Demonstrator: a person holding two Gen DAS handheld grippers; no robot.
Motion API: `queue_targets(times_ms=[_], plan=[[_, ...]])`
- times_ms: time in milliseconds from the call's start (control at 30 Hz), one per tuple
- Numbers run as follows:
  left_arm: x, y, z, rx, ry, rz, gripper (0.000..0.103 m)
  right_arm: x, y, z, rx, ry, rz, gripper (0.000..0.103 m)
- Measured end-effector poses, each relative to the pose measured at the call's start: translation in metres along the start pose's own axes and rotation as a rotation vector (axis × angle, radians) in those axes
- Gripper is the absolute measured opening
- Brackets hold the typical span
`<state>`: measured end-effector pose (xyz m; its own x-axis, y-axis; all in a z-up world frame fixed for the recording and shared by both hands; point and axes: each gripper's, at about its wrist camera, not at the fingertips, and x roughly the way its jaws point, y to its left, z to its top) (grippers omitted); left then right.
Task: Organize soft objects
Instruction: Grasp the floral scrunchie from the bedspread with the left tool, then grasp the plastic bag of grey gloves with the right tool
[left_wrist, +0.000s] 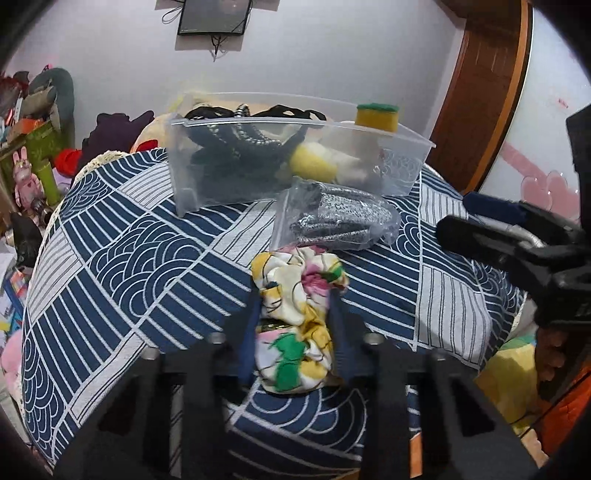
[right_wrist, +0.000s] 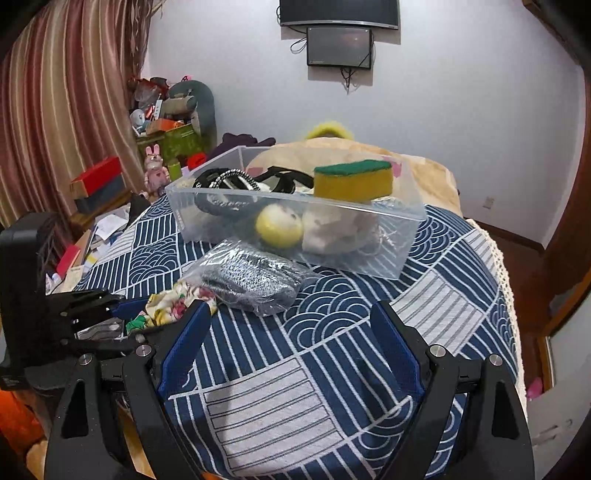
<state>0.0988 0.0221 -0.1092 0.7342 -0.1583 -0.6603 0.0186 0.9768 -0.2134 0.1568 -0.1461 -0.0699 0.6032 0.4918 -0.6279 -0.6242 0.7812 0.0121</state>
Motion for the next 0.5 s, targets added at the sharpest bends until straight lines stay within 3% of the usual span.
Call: queue_targets(times_ms=[367, 500], plan=[[-0.03, 0.025, 0.009, -0.038, -0.094, 0.069, 0.023, 0.03, 0.016, 0.015, -0.044, 0.039, 0.01, 0.087], [-0.036, 0.033, 0.017, -0.044, -0.124, 0.1, 0.023, 0.043, 0.015, 0.022, -0.032, 0.082, 0.056, 0.087]])
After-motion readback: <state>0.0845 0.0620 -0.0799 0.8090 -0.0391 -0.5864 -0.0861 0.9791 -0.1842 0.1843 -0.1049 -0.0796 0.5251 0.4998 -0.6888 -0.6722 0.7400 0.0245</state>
